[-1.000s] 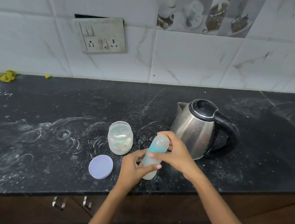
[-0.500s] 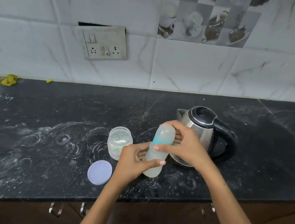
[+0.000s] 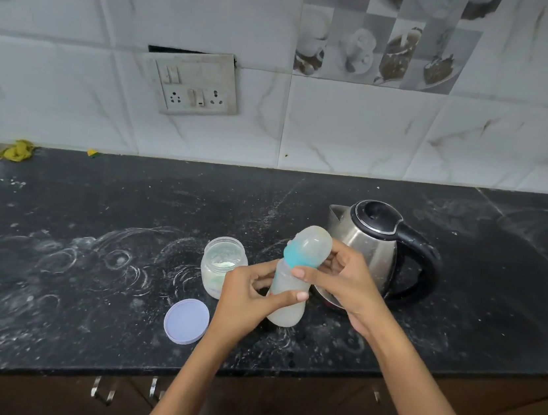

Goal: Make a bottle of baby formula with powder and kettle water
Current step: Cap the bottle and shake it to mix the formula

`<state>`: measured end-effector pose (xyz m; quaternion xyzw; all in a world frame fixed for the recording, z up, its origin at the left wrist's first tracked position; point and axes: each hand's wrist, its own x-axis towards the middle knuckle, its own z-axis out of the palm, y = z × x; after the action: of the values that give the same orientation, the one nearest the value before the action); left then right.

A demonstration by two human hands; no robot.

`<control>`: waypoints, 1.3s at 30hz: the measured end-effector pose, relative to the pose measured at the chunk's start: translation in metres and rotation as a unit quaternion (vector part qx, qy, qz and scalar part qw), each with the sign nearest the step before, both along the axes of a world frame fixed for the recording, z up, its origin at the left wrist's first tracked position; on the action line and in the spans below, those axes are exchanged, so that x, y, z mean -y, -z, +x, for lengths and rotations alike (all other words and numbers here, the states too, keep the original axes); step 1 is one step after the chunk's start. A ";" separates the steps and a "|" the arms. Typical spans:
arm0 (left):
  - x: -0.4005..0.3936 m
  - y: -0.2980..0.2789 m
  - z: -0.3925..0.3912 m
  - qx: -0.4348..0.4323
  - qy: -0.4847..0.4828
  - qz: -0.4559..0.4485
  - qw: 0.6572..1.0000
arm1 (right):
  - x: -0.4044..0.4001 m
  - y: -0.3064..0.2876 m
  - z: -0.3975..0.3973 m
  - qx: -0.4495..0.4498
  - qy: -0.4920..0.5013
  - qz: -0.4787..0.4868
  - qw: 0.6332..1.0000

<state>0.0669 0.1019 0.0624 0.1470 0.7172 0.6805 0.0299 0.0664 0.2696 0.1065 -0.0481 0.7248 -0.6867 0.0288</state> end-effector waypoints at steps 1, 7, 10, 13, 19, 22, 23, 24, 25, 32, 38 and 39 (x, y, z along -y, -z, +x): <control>0.000 0.000 0.001 -0.001 0.000 -0.002 1.000 | -0.001 0.000 0.000 0.004 -0.003 -0.001 1.000; -0.002 0.000 0.005 -0.043 -0.056 -0.067 0.995 | 0.014 0.002 -0.003 -0.027 0.131 0.227 0.965; -0.001 0.003 0.005 -0.044 -0.069 -0.074 0.994 | 0.015 0.004 -0.003 -0.024 0.126 0.250 0.960; 0.004 0.003 0.003 -0.037 -0.034 -0.073 0.996 | 0.001 -0.003 -0.004 0.002 0.023 0.180 0.983; 0.006 0.001 0.001 -0.039 -0.003 -0.061 0.997 | -0.011 -0.014 -0.001 0.022 -0.043 0.021 0.999; 0.008 0.002 0.002 -0.051 -0.008 -0.077 0.996 | -0.014 -0.019 -0.006 0.002 -0.005 0.007 1.000; 0.008 0.003 0.002 -0.054 -0.011 -0.082 0.995 | -0.015 -0.020 -0.007 -0.011 -0.001 0.026 1.000; 0.008 0.004 0.003 -0.056 -0.014 -0.086 0.995 | -0.015 -0.020 -0.007 -0.020 -0.001 0.047 0.999; 0.008 0.004 0.002 -0.057 -0.020 -0.090 0.994 | -0.014 -0.019 -0.006 -0.024 -0.003 0.066 0.998; 0.005 0.011 -0.001 -0.067 -0.063 -0.135 0.987 | -0.005 -0.012 -0.002 -0.051 0.009 0.182 0.982; 0.001 0.012 0.000 -0.078 -0.068 -0.140 0.985 | 0.016 -0.007 -0.001 -0.084 0.155 0.416 0.892; 0.001 0.012 0.000 -0.074 -0.071 -0.138 0.985 | 0.015 -0.008 -0.001 -0.074 0.149 0.414 0.895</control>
<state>0.0666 0.1006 0.0499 0.1401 0.8130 0.5628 -0.0512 0.0659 0.2542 0.1145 0.0259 0.9422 -0.3155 -0.1099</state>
